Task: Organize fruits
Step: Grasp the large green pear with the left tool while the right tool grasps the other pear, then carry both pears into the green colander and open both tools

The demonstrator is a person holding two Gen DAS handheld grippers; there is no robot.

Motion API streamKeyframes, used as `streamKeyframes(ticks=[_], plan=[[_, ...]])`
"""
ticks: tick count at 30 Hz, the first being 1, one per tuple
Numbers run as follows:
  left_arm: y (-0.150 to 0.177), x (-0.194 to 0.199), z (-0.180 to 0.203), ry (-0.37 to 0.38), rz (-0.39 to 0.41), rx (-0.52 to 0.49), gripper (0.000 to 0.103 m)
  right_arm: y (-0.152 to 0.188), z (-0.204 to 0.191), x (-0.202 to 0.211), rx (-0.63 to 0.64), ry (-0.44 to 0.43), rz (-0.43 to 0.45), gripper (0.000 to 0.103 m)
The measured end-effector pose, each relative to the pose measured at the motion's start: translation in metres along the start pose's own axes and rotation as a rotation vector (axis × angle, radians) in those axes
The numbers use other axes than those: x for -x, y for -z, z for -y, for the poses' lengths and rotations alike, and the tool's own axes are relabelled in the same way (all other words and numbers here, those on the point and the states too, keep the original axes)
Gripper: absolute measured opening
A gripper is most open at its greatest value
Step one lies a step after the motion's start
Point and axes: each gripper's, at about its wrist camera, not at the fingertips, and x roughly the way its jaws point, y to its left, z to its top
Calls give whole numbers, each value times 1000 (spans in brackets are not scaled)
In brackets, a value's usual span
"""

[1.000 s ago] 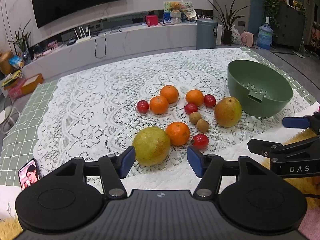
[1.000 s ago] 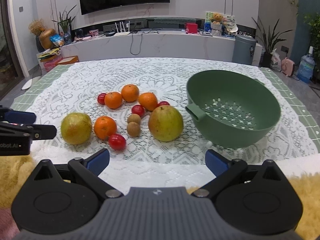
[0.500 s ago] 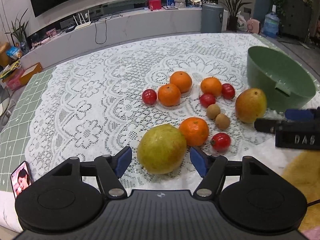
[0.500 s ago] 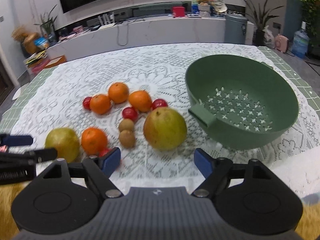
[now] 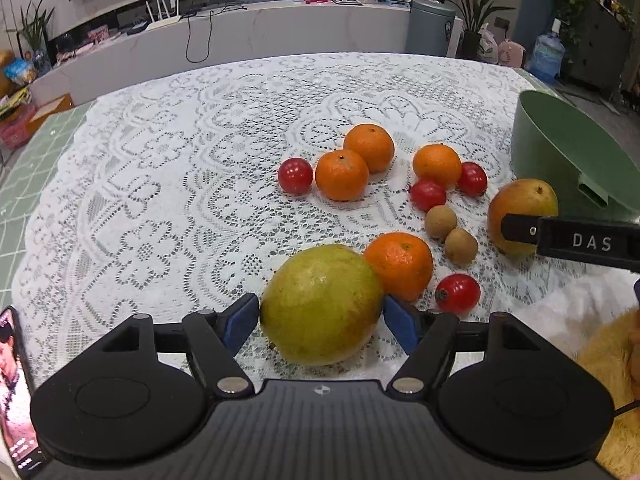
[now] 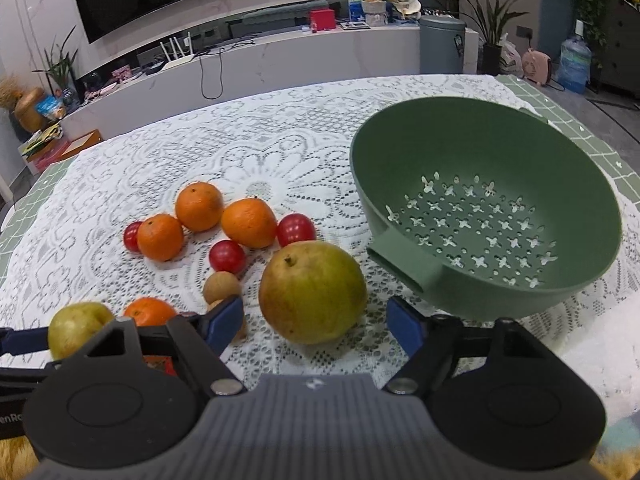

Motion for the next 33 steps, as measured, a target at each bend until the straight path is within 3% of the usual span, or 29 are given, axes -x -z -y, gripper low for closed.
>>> streamKeyframes(ticks=[10,24,28,33], plan=[[-3,-15,-14,68,2,115,85,-3,1,-21,-28,-9,-21,63],[0,-13,-19,83,24,145,81,1,3,-17,-35,-28,-10,63],[3,0,-21,56,70,162,81,3,2,-8,-15,-50,11,62],[7,27,-20,87,153,181,81,10,-2,15,21,-111,55,62]])
